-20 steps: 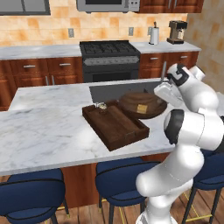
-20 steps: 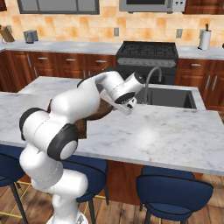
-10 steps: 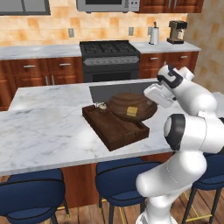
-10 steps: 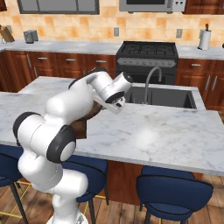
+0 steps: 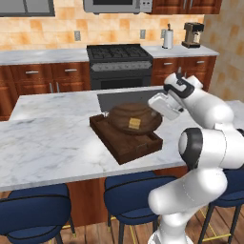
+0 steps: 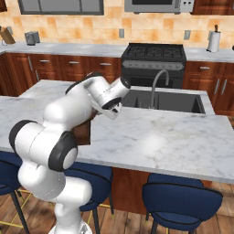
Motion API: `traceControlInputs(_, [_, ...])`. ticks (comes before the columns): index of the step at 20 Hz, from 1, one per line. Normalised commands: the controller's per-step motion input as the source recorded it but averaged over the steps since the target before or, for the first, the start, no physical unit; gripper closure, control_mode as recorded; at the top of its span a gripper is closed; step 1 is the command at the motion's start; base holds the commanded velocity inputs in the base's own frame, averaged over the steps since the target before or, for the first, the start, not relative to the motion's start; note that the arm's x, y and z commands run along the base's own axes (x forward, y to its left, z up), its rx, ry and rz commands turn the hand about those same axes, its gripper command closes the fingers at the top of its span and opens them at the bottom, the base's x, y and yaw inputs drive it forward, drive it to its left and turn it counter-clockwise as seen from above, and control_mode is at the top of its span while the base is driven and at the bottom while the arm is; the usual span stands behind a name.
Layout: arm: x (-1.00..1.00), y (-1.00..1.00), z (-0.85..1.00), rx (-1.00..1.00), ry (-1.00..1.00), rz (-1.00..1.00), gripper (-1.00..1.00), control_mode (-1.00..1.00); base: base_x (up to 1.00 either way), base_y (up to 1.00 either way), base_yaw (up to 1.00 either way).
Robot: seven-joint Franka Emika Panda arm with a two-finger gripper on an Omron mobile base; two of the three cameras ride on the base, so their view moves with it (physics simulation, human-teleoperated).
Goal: Place the bowl with cake and the cupcake onto the tray.
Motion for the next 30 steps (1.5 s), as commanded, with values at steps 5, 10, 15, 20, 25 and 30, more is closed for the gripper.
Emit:
traceControlInputs(5, [-0.27,0.16,0.0,0.04,0.0,0.05,1.0,-1.0,0.0,0.0,0.0])
traceControlInputs(10, [-0.19,0.11,-0.08,0.02,0.0,0.06,1.0,-1.0,0.0,0.0,0.0])
traceControlInputs(15, [0.0,0.06,-0.19,0.0,0.0,0.0,1.0,-1.0,0.0,0.0,0.0])
traceControlInputs(20, [0.08,0.17,-0.26,0.0,0.0,0.0,1.0,-1.0,0.0,0.0,0.0])
traceControlInputs(25, [0.19,0.11,-0.03,0.0,0.0,0.0,1.0,-1.0,0.0,0.0,0.0])
traceControlInputs(30, [0.27,0.0,0.0,0.0,0.0,-0.03,1.0,-1.0,0.0,0.0,0.0])
